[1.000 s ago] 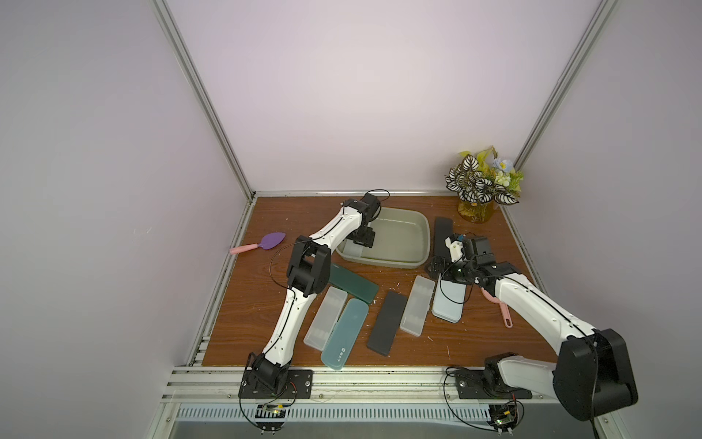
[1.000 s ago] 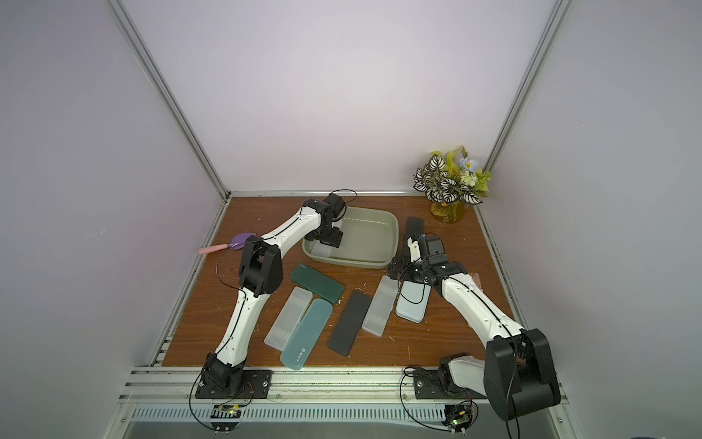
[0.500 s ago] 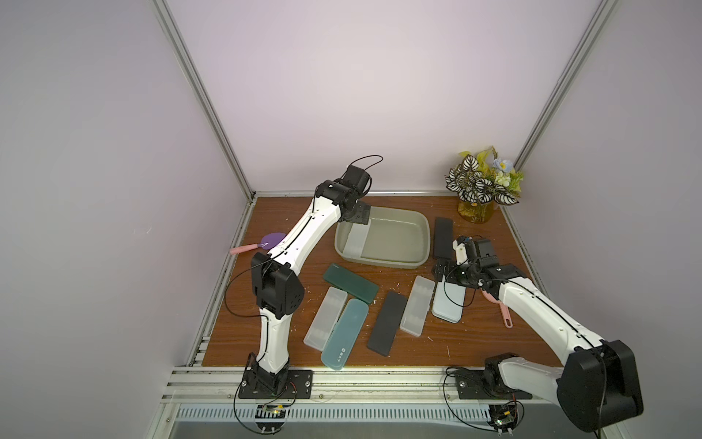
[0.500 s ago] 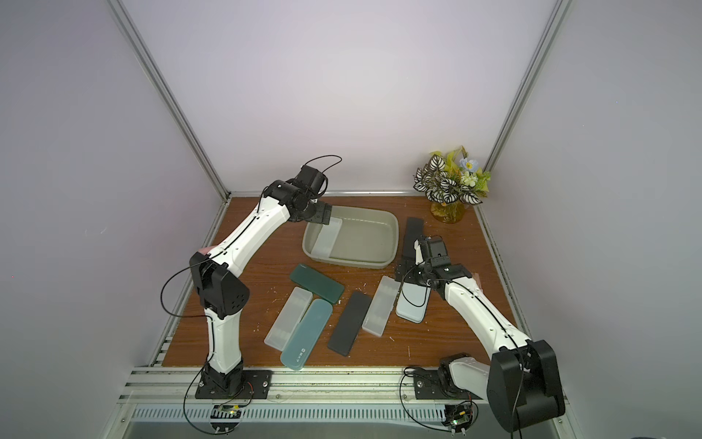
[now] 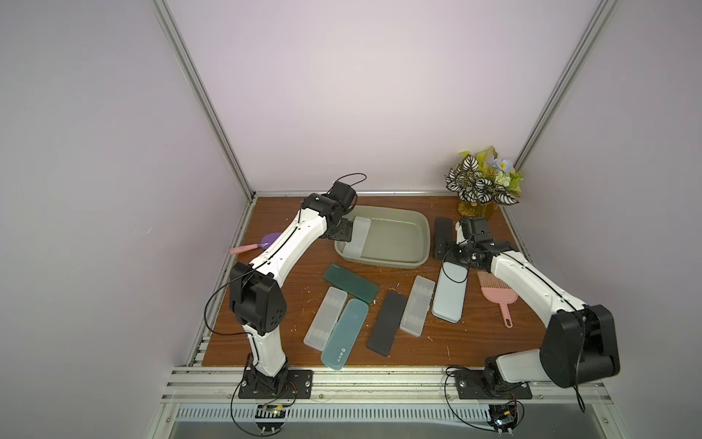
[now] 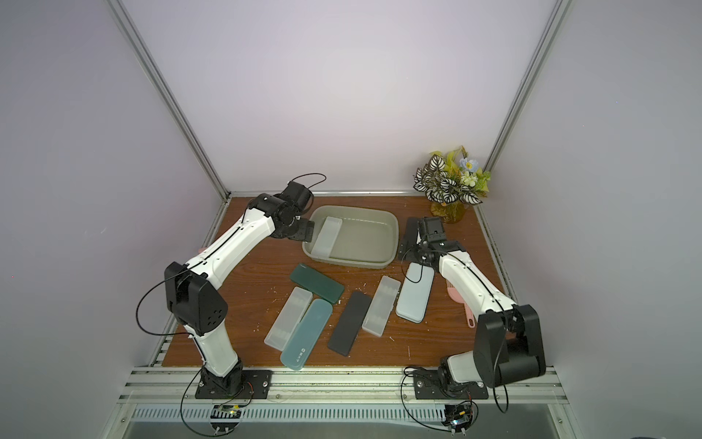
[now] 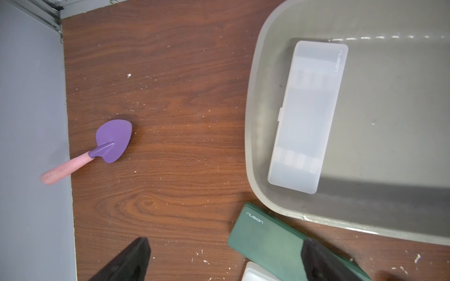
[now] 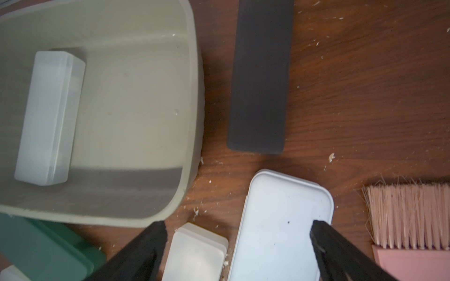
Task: Put the pencil case into the storage box
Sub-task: Pick up the pencil case from the center of the board.
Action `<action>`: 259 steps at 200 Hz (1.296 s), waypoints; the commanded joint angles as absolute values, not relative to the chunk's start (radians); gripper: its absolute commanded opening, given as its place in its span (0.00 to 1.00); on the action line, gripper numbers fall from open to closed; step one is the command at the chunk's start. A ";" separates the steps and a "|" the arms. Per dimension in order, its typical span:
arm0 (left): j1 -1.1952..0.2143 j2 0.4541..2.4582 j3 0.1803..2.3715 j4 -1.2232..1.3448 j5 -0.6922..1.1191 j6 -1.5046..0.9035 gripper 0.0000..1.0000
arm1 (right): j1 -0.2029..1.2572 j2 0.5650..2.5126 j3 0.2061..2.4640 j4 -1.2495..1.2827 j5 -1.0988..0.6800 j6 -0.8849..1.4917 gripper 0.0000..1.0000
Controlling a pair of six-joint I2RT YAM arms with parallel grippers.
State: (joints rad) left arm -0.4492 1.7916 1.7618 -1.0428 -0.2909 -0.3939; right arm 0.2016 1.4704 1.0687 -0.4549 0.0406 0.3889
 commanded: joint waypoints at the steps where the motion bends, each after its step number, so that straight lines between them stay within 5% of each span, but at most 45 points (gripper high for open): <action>1: -0.426 1.751 1.729 -1.055 -0.307 -0.407 0.98 | 0.166 1.539 1.149 -0.434 0.062 0.373 1.00; 94: -0.411 1.678 1.623 -1.042 -0.320 -0.417 0.98 | 0.131 1.875 1.457 -0.510 0.061 0.412 0.98; 259: -0.411 1.670 1.593 -1.035 -0.313 -0.431 0.98 | 0.170 2.022 1.471 -0.533 0.089 0.399 0.99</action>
